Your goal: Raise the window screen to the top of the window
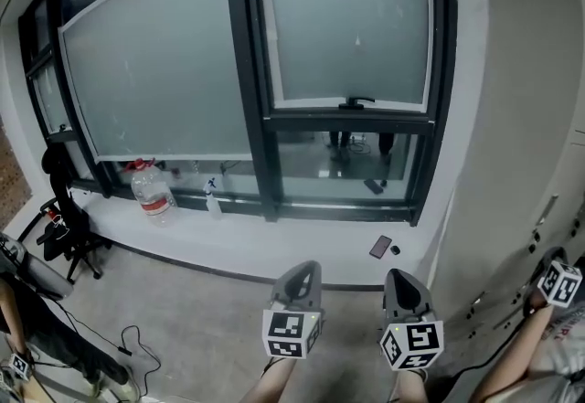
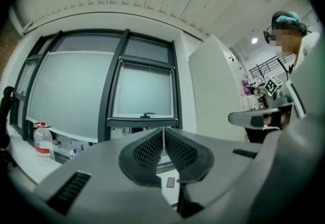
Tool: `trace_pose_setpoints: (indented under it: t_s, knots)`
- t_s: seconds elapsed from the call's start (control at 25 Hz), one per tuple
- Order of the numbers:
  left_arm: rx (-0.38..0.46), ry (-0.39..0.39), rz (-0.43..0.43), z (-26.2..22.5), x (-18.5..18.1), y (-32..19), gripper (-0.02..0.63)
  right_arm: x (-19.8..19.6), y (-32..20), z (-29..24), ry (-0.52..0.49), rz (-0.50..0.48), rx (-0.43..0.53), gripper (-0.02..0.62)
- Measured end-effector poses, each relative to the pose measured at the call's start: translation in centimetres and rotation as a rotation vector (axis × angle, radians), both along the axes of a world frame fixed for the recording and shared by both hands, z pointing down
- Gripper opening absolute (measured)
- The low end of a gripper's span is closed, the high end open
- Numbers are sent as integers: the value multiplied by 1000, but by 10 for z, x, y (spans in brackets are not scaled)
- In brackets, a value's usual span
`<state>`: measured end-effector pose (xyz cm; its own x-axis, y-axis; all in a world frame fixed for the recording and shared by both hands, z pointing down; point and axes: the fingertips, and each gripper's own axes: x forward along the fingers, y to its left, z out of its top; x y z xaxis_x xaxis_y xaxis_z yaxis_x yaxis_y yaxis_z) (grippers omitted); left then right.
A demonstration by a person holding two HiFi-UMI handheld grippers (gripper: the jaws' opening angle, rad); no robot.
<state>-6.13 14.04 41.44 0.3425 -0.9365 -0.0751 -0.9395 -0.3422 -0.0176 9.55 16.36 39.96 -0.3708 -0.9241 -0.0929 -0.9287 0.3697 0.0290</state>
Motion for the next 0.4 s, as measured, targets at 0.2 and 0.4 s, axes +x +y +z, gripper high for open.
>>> trace_pose_setpoints:
  t_s: [0.2,0.4]
  knots:
    - [33,10,4,-15,-7,11,15,-13,11,-7,28,-2,22,6]
    - [24,13,18,-17,-13,24,15,-21,21,-8,48,6,31,5]
